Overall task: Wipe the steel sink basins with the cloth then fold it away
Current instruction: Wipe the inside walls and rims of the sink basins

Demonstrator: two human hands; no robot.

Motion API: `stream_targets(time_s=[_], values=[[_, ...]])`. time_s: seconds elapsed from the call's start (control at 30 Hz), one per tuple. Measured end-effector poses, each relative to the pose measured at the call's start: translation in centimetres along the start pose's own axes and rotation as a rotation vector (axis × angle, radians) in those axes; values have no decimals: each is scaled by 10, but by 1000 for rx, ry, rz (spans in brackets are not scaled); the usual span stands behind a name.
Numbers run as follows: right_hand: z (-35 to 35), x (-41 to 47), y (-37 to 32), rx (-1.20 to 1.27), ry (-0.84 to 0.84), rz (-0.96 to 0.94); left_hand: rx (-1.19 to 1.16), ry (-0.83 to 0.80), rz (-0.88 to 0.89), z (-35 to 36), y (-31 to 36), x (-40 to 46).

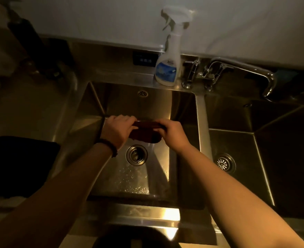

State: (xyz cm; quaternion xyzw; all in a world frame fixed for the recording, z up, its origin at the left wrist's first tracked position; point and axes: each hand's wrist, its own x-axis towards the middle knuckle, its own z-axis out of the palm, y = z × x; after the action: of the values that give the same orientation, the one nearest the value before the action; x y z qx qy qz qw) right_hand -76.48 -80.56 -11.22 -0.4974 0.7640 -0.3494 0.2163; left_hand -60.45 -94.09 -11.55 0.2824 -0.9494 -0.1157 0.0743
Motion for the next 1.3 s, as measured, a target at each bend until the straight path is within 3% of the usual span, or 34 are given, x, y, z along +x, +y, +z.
stream_targets(time_s=[0.4, 0.67, 0.77, 0.83, 0.97, 1.1, 1.2, 1.3], values=[[58, 47, 68, -7, -192, 104, -110, -121, -115, 66, -37, 23], [106, 125, 90, -5, -120, 81, 45, -86, -113, 103, -109, 78], [134, 131, 110, -45, -126, 88, -5, -102, -102, 137, -126, 78], [153, 123, 124, -75, -170, 141, -92, -185, -125, 165, -130, 69], [179, 89, 145, -121, -342, 209, -119, -537, -122, 209, -131, 43], [190, 75, 158, -113, -416, 278, -218, -679, -193, 214, -130, 35], [195, 79, 164, -117, -469, 284, -242, -607, -178, 217, -135, 38], [204, 90, 171, -246, -272, 201, -196, -481, -214, 223, -135, 43]])
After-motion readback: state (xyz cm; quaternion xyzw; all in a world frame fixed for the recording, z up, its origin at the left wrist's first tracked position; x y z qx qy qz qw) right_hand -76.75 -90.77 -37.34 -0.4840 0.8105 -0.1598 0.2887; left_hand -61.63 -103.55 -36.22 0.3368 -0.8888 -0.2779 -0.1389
